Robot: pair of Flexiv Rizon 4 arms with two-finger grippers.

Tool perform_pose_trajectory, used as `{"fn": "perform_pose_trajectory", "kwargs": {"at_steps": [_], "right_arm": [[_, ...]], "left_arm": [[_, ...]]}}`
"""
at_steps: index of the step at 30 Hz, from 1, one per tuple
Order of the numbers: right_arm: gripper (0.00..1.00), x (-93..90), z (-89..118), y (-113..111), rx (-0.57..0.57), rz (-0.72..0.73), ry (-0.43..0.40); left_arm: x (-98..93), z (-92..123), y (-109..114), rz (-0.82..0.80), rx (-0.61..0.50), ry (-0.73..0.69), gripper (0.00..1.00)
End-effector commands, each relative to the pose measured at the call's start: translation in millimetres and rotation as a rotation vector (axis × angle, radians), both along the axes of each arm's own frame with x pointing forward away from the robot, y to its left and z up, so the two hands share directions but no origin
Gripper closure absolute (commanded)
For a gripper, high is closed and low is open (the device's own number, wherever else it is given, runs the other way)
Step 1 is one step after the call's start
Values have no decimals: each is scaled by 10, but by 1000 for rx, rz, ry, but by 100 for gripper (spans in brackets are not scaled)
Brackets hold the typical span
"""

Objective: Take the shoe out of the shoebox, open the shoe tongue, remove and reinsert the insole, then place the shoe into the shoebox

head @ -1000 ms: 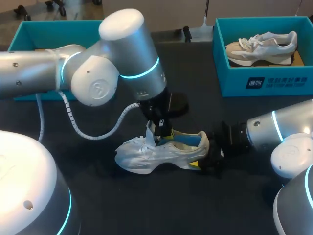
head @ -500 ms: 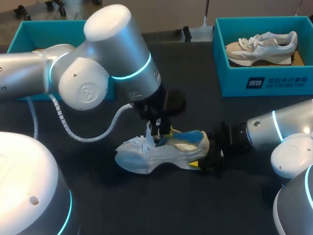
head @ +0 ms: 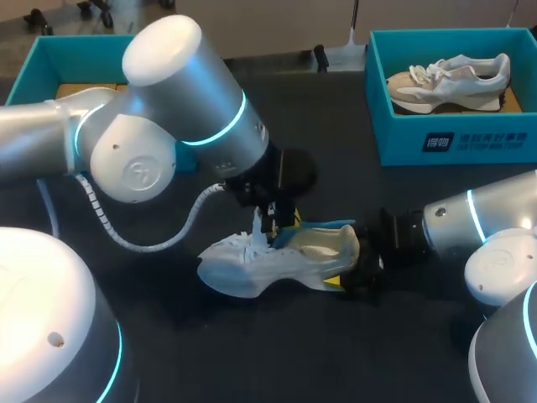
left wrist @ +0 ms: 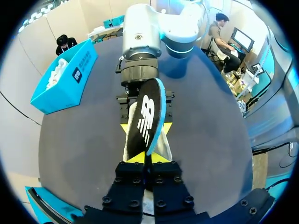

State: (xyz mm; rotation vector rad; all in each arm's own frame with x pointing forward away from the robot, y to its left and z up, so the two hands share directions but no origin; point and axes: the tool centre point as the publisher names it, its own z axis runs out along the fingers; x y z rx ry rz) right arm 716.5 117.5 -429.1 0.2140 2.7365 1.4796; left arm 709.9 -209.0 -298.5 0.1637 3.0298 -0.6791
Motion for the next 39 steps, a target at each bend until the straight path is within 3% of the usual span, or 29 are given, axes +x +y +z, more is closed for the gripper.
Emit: {"fn": "perform_pose_trajectory", "kwargs": {"at_steps": [1,3,5,9,21,39], "right_arm": [[100,7,-34,28,-3,-1,0],[100,7,-34,28,-3,-1,0],[100,7,-34,28,-3,-1,0],[100,7,-34,28,-3,-1,0],[100,7,-34,28,-3,-1,0],[100,7,-34,28,-3,-1,0]], "left_arm": [[61,-88,-132,-22,-16,18,72],[56,-87,-145,-23,-25,12,68],[46,-90,-159,-22,-61,-2,58],[24,-94,-193,-54,-90,14,55],[32,-199,-339,-113,-158,12,58],[43,-309,-539,-136,-121,10,60]]}}
